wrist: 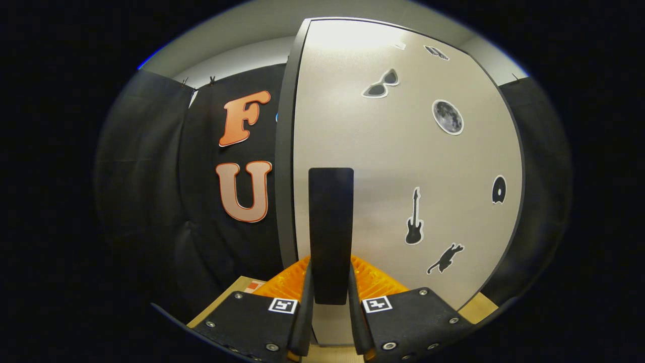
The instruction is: Open the shoe cabinet door, grab the shoes and put them into the shoe cabinet, then close the shoe cabinet door.
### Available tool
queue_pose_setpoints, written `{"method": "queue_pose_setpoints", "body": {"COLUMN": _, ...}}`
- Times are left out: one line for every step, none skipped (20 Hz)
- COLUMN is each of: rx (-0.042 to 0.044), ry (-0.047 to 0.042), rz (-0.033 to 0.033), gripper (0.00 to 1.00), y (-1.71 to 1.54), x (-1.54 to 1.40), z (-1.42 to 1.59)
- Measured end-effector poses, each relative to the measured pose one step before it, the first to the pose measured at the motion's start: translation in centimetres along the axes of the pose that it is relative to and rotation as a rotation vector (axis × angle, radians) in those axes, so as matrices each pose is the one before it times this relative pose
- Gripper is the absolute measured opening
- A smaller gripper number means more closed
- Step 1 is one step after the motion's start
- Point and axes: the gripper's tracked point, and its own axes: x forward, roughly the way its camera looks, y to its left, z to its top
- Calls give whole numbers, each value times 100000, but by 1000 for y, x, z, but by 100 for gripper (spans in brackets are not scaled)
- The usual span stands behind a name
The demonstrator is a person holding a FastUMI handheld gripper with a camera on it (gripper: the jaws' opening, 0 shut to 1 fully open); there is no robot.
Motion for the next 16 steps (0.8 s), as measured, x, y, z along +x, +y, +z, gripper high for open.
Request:
{"method": "queue_pose_setpoints", "body": {"rx": -1832, "ry": -721, "rz": -525, "gripper": 30, "y": 40, "x": -161, "z": -4}}
{"method": "queue_pose_setpoints", "body": {"rx": -1439, "ry": -937, "rz": -1000, "gripper": 30, "y": -98, "x": -222, "z": 10}}
{"method": "queue_pose_setpoints", "body": {"rx": -595, "ry": -613, "rz": -1190, "gripper": 28, "y": -124, "x": -304, "z": 22}}
{"method": "queue_pose_setpoints", "body": {"rx": 47, "ry": -178, "rz": -1115, "gripper": 27, "y": -47, "x": -571, "z": 52}}
{"method": "queue_pose_setpoints", "body": {"rx": 151, "ry": 559, "rz": -782, "gripper": 26, "y": -31, "x": -695, "z": 10}}
{"method": "queue_pose_setpoints", "body": {"rx": -84, "ry": 547, "rz": -519, "gripper": 25, "y": -119, "x": -653, "z": -44}}
{"method": "queue_pose_setpoints", "body": {"rx": -123, "ry": 259, "rz": -677, "gripper": 24, "y": -155, "x": -754, "z": 64}}
{"method": "queue_pose_setpoints", "body": {"rx": -187, "ry": 529, "rz": -815, "gripper": 24, "y": -137, "x": -657, "z": -49}}
{"method": "queue_pose_setpoints", "body": {"rx": -427, "ry": 372, "rz": -1091, "gripper": 24, "y": -175, "x": -681, "z": -41}}
{"method": "queue_pose_setpoints", "body": {"rx": -576, "ry": 264, "rz": -1136, "gripper": 24, "y": -223, "x": -630, "z": 13}}
{"method": "queue_pose_setpoints", "body": {"rx": -312, "ry": 232, "rz": -1113, "gripper": 24, "y": -271, "x": -696, "z": -7}}
{"method": "queue_pose_setpoints", "body": {"rx": 63, "ry": 91, "rz": -780, "gripper": 24, "y": -318, "x": -688, "z": -99}}
{"method": "queue_pose_setpoints", "body": {"rx": 561, "ry": 81, "rz": -367, "gripper": 24, "y": -285, "x": -654, "z": -29}}
{"method": "queue_pose_setpoints", "body": {"rx": 541, "ry": 377, "rz": -132, "gripper": 24, "y": -314, "x": -687, "z": -51}}
{"method": "queue_pose_setpoints", "body": {"rx": 823, "ry": 248, "rz": 157, "gripper": 24, "y": -339, "x": -654, "z": -81}}
{"method": "queue_pose_setpoints", "body": {"rx": 1039, "ry": 145, "rz": 481, "gripper": 24, "y": -482, "x": -651, "z": -81}}
